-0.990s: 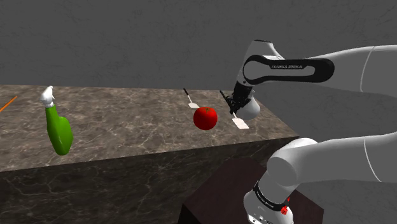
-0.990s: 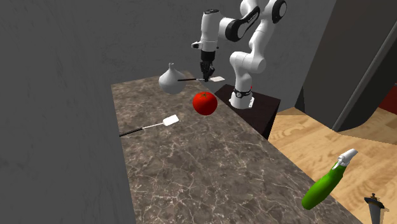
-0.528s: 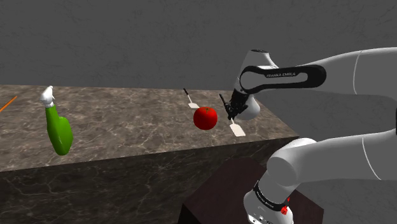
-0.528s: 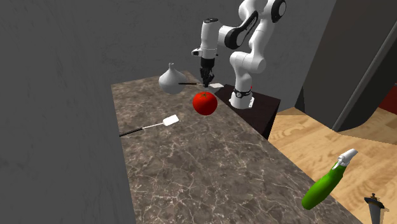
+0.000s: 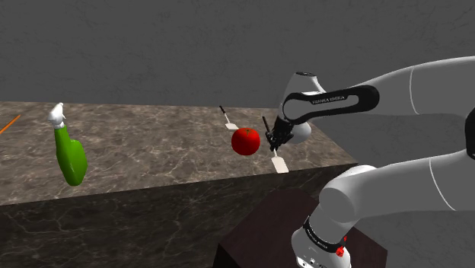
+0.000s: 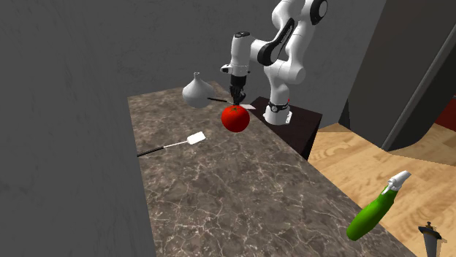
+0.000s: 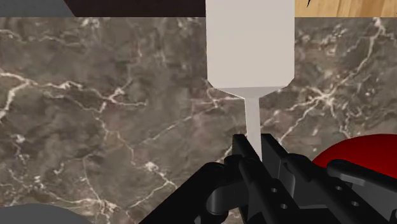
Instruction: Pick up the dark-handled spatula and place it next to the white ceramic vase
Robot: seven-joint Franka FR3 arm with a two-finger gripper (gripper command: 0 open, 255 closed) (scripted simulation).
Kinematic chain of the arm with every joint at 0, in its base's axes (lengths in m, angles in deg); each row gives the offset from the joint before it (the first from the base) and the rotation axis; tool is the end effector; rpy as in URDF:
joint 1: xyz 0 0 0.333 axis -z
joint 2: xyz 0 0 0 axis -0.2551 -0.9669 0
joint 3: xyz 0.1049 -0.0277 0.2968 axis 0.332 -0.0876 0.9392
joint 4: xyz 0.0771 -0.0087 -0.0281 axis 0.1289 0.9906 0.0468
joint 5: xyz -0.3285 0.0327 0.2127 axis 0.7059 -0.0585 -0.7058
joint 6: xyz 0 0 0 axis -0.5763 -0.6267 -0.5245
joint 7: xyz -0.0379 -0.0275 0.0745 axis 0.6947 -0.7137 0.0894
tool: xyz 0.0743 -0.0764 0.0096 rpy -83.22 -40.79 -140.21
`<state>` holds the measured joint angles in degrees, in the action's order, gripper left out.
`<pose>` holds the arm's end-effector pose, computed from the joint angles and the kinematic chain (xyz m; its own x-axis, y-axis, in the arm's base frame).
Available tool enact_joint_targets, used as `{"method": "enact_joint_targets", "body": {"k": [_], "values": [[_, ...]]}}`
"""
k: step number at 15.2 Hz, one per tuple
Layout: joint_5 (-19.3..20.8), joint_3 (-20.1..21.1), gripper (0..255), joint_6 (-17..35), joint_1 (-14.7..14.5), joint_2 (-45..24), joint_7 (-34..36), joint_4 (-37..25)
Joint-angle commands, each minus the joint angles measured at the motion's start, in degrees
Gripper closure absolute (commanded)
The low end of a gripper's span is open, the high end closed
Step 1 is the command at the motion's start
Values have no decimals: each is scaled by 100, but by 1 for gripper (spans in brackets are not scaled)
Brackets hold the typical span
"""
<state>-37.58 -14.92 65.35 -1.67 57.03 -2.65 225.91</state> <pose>0.3147 -0.1149 0.3856 0.8668 -0.4952 0.0594 -0.4962 -0.8682 0.0034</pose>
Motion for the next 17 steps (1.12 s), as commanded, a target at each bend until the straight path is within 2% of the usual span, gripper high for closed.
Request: {"method": "enact_joint_targets", "body": {"k": [1,7,15,16,17], "values": [[10,-12,255,217,0,-123,8,90],[51,-53,255,896,10,-526,22,368],[51,-53,255,895,10,-525,21,367],[51,-53,0,895,10,-525,21,367],[51,-53,0,895,10,-525,21,367]]}}
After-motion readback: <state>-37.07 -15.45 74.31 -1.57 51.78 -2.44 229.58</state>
